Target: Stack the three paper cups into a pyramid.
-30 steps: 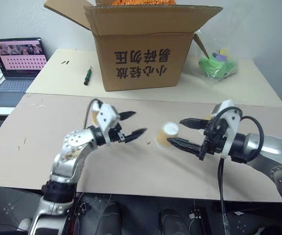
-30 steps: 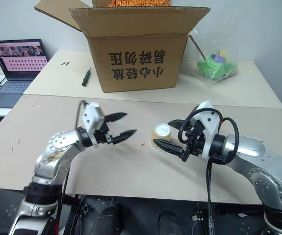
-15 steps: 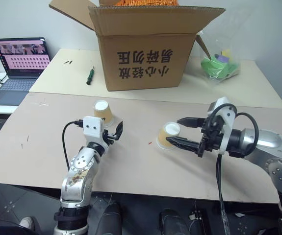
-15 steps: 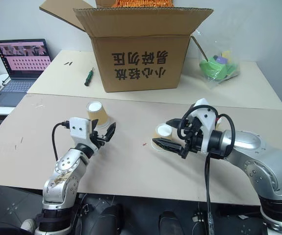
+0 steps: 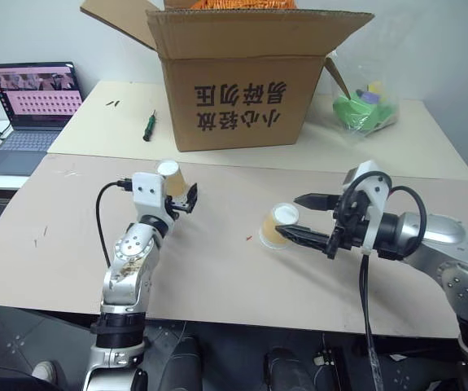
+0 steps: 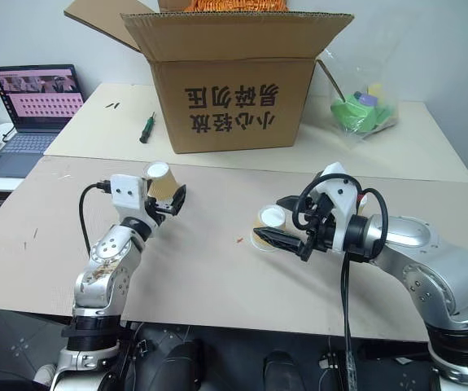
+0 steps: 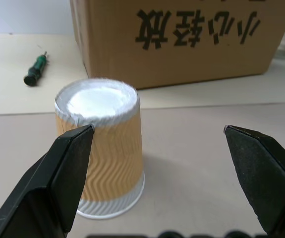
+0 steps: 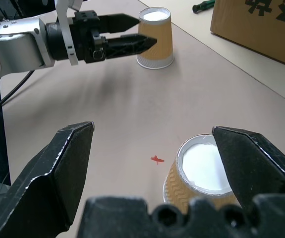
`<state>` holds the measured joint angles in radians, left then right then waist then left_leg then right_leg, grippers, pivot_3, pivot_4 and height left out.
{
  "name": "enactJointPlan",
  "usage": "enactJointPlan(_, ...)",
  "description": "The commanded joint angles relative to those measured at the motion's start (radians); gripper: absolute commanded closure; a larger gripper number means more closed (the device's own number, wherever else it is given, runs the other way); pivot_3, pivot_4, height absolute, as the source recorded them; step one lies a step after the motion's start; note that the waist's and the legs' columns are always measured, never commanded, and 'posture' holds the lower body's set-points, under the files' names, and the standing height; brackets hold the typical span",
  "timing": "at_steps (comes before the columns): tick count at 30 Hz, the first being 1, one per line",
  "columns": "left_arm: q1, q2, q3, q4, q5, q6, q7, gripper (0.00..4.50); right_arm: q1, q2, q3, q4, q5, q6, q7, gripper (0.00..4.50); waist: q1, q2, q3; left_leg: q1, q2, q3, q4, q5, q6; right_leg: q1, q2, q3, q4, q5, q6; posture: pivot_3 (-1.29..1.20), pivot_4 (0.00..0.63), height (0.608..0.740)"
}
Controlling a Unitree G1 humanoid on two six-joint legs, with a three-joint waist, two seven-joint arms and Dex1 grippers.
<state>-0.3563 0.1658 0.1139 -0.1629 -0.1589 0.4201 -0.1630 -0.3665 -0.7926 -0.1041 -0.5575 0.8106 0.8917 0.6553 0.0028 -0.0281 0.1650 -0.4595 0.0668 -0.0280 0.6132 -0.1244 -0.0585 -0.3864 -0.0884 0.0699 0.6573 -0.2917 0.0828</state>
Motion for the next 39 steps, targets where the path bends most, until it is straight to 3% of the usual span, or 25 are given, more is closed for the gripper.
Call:
enactJointPlan(1,-0.014,-0.009,0.017,-0.072,-0.007,0.016,0.039,0.01,0.0,0.003,-0.028,-0.019,0.0,-0.033,0.011,0.0,0.0,0.0,0.0,0.0,0.0,0.0,0.0,0.0,0.0,0.0,0.0,0.0,0.0,0.0,0.0,0.0,0.15,0.705)
enactJointPlan(10,-0.085,-0.011,0.068,0.018,-0.032,0.065,0.077,0.01,-0.002,0.009,-0.029,-0.018,-0.006,-0.037,0.015,0.0,0.001,0.0,0.0,0.0,0.0,0.0,0.0,0.0,0.0,0.0,0.0,0.0,0.0,0.0,0.0,0.0,0.15,0.705)
enactJointPlan(22,-0.203,0.014,0.03,0.245,-0.014,-0.023,0.008,0.01,0.0,0.008,-0.041,-0.034,0.001,-0.028,0.001,0.0,0.004,0.0,0.0,0.0,0.0,0.0,0.0,0.0,0.0,0.0,0.0,0.0,0.0,0.0,0.0,0.0,0.15,0.705)
enactJointPlan(36,-0.282,0.047,0.041,0.346,-0.018,-0.071,-0.008,0.01,0.022,0.003,-0.052,-0.042,0.005,-0.026,-0.017,0.0,0.003,0.0,0.0,0.0,0.0,0.0,-0.002,0.0,0.0,0.0,0.0,0.0,0.0,0.0,0.0,0.0,0.15,0.705)
enactJointPlan(39,-0.287,0.043,0.049,0.357,-0.025,-0.076,-0.001,0.76,0.024,0.004,-0.054,-0.045,0.004,-0.027,-0.02,0.0,0.003,0.0,0.0,0.0,0.0,0.0,-0.002,0.0,0.0,0.0,0.0,0.0,0.0,0.0,0.0,0.0,0.15,0.705)
